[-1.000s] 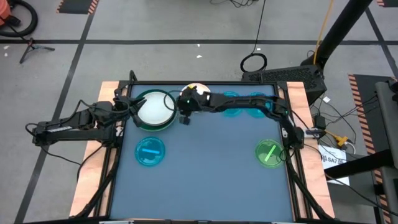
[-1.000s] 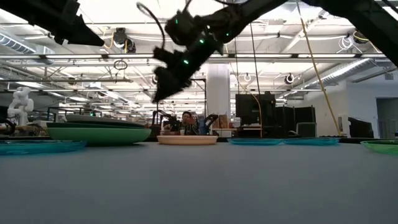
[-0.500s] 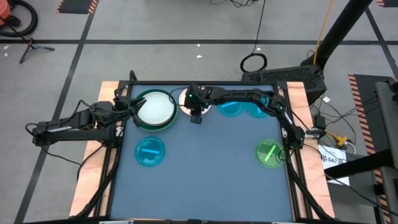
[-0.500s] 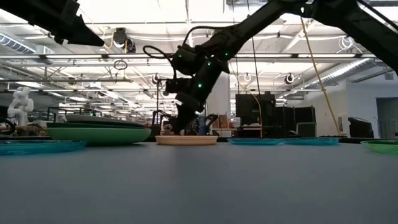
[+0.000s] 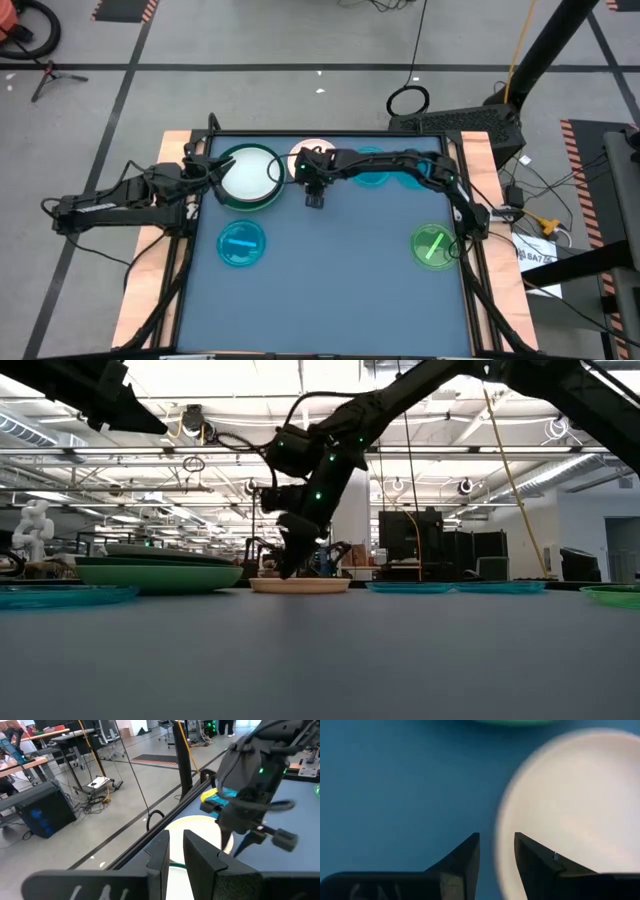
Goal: Stack plastic plates
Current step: Stack the light orange plate on top of the gray plate
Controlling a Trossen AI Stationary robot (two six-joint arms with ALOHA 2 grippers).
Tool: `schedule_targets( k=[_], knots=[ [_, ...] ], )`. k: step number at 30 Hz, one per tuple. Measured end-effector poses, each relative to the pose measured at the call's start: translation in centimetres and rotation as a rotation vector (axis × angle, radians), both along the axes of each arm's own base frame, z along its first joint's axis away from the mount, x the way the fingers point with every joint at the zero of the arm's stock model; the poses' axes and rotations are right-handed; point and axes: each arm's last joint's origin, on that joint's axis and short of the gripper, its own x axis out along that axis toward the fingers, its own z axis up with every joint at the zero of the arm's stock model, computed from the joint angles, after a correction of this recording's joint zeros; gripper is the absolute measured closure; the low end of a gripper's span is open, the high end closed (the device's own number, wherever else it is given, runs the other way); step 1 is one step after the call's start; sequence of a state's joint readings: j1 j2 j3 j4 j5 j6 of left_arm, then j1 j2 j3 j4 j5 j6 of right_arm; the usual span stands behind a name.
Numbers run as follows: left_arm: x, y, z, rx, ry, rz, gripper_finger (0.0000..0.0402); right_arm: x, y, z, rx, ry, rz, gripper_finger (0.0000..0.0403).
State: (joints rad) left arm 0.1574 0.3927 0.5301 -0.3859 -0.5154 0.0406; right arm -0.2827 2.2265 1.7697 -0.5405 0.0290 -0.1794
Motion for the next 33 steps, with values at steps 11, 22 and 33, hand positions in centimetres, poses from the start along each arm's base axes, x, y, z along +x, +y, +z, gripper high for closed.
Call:
schedule_targets(
  k=[11,22,33],
  knots=[
    [0.0,0.0,0.0,0.0,0.0,0.0,0.0339,0.2,0.1,-2.1,-0.022,0.065,-0.032,0.0375],
    [0.1,0.0,0.3,0.007,-0.029,-0.001,0.0339,0.9,2.6,3.8,-0.316,0.002,0.053,0.0398],
    [0.1,0.0,0.4,0.015,-0.038,-0.002,0.0339,5.1,4.0,6.5,-0.299,-0.28,0.183,0.04]
  ],
)
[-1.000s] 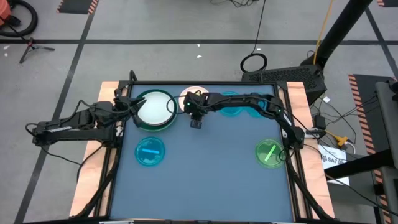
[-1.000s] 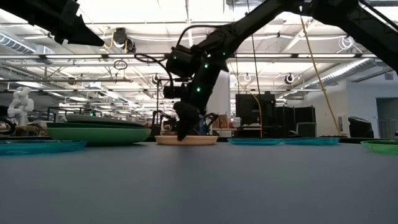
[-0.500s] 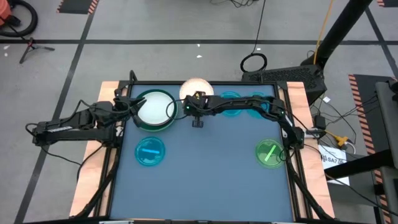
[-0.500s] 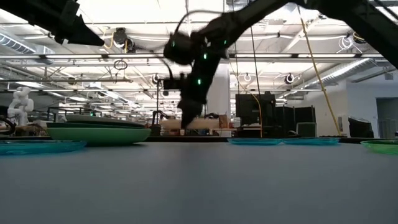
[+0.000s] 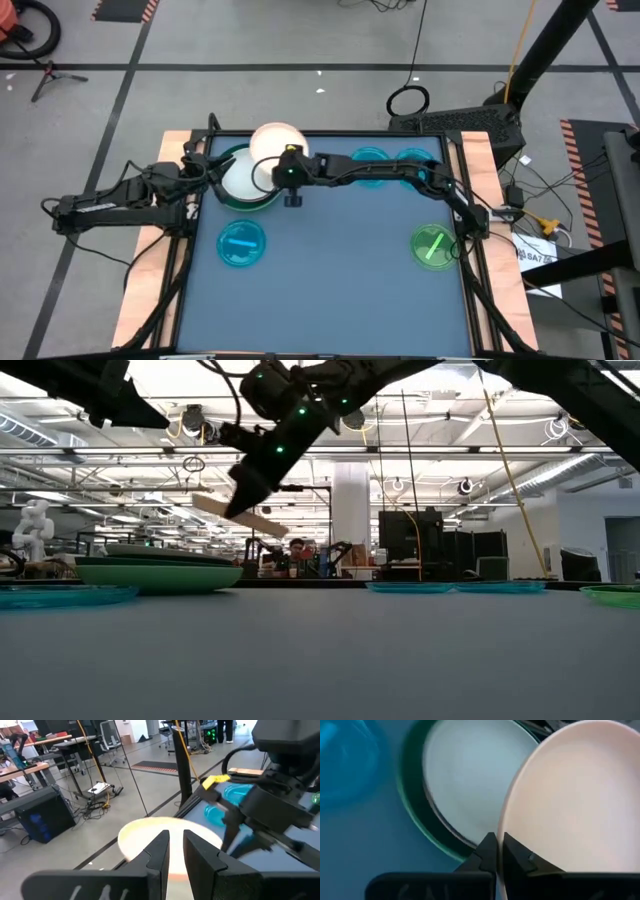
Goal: Stack plastic plates
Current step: Stack the light orange plate on top of the gray plate
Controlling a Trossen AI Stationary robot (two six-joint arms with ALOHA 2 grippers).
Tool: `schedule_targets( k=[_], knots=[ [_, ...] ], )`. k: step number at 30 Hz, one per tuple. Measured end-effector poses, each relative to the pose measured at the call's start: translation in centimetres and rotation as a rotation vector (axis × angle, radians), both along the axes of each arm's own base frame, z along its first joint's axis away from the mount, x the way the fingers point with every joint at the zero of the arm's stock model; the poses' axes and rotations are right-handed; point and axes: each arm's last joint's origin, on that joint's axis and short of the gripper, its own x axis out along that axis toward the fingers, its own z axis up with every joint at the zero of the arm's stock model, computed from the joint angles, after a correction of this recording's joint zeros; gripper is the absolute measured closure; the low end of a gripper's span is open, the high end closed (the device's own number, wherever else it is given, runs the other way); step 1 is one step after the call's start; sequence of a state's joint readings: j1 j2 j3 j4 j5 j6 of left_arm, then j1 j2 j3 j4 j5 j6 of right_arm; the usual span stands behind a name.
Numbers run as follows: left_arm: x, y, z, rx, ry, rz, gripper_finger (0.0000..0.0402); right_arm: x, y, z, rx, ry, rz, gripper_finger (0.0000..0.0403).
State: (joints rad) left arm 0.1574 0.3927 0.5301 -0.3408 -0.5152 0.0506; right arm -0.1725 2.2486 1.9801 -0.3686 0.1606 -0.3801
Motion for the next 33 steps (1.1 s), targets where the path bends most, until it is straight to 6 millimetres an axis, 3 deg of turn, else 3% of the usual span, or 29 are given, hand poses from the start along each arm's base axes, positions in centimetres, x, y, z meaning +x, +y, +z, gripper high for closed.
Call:
schedule_targets(
  k=[8,19,33],
  knots=[
    [0.0,0.0,0.0,0.002,-0.001,0.0,0.0339,2.7,0.9,-2.0,0.024,-0.045,0.075,0.04],
    [0.0,0.0,0.0,0.007,0.003,-0.001,0.0339,3.7,1.7,-3.8,-0.013,-0.029,0.121,0.0352],
    [0.0,0.0,0.0,0.013,0.009,-0.003,0.0339,4.0,2.0,-2.9,-0.025,-0.077,0.107,0.031]
  ],
)
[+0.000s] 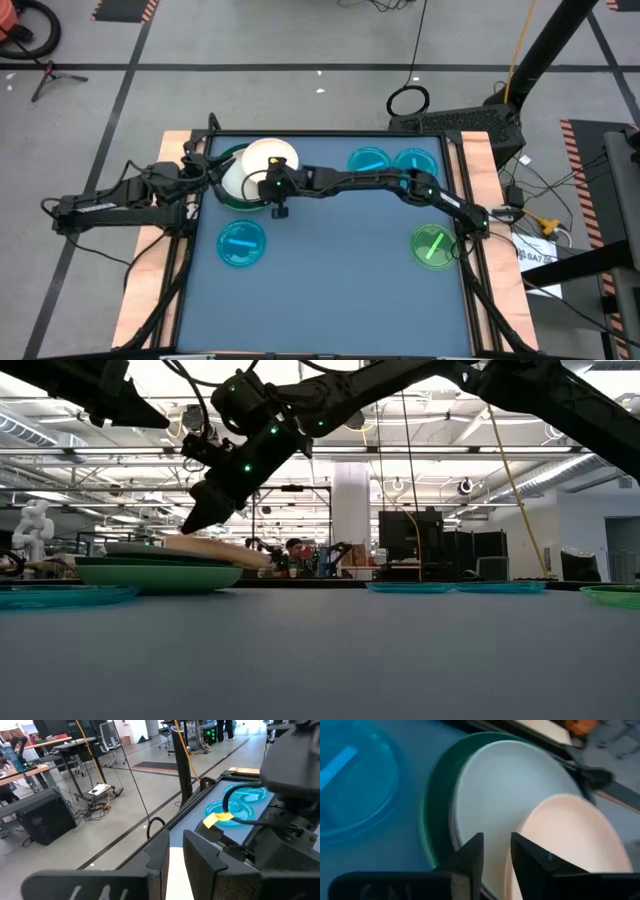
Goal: Stack plastic plates
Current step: Stack the light orange plate on top of the gray plate
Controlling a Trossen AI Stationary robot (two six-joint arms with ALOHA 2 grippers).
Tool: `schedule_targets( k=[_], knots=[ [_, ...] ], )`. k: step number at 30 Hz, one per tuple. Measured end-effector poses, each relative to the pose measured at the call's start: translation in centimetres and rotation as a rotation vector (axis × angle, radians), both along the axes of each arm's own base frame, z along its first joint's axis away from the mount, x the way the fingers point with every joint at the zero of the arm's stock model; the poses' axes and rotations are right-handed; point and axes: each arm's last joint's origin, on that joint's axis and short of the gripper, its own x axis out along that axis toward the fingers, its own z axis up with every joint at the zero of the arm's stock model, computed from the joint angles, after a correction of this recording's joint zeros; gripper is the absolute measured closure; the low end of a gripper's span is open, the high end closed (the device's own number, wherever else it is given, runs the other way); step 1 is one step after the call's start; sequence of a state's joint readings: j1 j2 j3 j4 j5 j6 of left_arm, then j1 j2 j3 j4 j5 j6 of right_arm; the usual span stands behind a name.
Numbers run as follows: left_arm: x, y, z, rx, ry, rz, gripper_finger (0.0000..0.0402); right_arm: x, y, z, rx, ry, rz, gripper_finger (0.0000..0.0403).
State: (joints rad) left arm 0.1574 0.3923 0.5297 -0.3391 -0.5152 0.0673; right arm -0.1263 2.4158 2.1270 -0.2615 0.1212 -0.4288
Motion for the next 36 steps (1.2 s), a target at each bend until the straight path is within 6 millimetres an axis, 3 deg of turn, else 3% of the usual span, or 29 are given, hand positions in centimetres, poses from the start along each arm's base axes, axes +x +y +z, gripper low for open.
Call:
schedule_targets(
  k=[3,6,10,15,21,26,32,36],
  knots=[
    [0.0,0.0,0.0,0.0,0.0,0.0,0.0339,0.1,-0.6,1.0,-0.055,-0.051,-0.192,0.0308],
    [0.0,0.0,0.0,0.0,0.0,0.0,0.0339,-0.7,-3.3,1.0,-0.034,-0.054,-0.394,0.0316],
    [0.0,0.0,-0.1,-0.001,0.005,0.0,0.0339,-2.0,-6.3,0.4,0.229,0.022,-0.283,0.0327],
    [0.0,0.0,-0.2,-0.006,0.015,-0.001,0.0339,-3.7,-8.0,2.7,0.236,0.041,-0.38,0.0339],
    [-0.1,0.0,-0.3,-0.018,0.018,0.001,0.0339,-6.0,-10.7,0.3,0.437,0.253,-0.337,0.0332],
    [-0.1,0.0,-0.3,-0.019,0.018,0.001,0.0339,-6.9,-9.9,1.7,0.517,0.31,-0.249,0.0283],
    [0.0,0.0,-0.3,-0.02,0.017,0.001,0.0339,-7.2,-8.2,-0.7,0.397,0.505,-0.297,0.0223],
    [0.0,0.0,-0.2,-0.019,0.014,0.001,0.0339,-6.6,-7.8,-2.6,0.328,0.539,-0.334,0.0215]
  ],
)
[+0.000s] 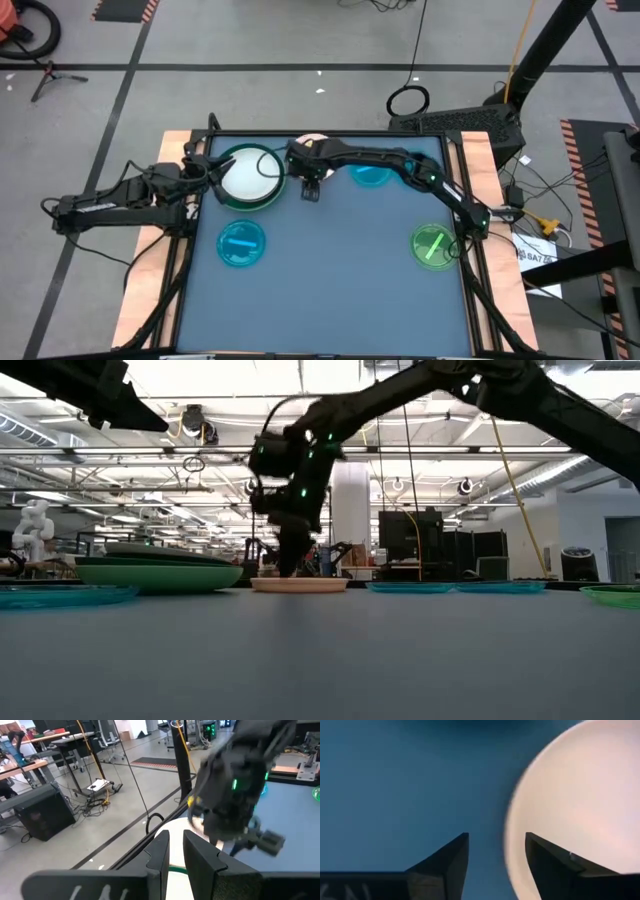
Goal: Stack plastic plates
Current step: Stack the light orange plate on top of the gray plate
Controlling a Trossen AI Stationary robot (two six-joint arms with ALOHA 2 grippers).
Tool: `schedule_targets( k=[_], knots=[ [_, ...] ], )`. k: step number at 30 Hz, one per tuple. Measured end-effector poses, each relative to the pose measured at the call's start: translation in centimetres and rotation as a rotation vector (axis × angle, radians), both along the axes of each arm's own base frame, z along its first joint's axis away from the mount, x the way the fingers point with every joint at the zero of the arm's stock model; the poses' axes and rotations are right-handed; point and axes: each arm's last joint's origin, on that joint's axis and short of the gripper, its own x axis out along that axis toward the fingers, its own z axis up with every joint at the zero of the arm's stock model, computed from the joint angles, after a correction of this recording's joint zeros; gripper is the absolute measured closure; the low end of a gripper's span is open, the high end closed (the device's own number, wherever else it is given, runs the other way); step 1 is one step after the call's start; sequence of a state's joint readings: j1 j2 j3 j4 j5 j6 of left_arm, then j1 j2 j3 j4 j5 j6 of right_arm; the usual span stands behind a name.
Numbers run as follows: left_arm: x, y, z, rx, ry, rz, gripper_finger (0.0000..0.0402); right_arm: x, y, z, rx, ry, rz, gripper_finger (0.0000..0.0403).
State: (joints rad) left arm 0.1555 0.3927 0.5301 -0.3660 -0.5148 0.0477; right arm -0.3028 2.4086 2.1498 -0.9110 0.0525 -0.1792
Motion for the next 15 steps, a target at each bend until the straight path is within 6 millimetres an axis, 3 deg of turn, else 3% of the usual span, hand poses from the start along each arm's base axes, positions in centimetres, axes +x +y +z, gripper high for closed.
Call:
schedule_targets(
  k=[2,5,11,15],
  knots=[
    [-0.01,0.0,0.0,0.0,0.0,0.0,0.0339,0.23,-0.24,-1.28,-0.018,0.017,-0.019,0.0222],
    [0.0,0.0,0.0,0.0,-0.001,0.0,0.0339,0.36,-0.51,-1.33,-0.071,0.016,-0.038,0.0249],
    [0.01,-0.01,0.03,0.002,-0.001,-0.001,0.0339,0.35,-0.42,-1.52,-0.063,0.021,-0.036,0.0377],
    [0.01,0.0,0.03,0.003,-0.002,-0.001,0.0339,0.25,0.0,-1.46,-0.091,0.054,-0.009,0.0391]
  ],
)
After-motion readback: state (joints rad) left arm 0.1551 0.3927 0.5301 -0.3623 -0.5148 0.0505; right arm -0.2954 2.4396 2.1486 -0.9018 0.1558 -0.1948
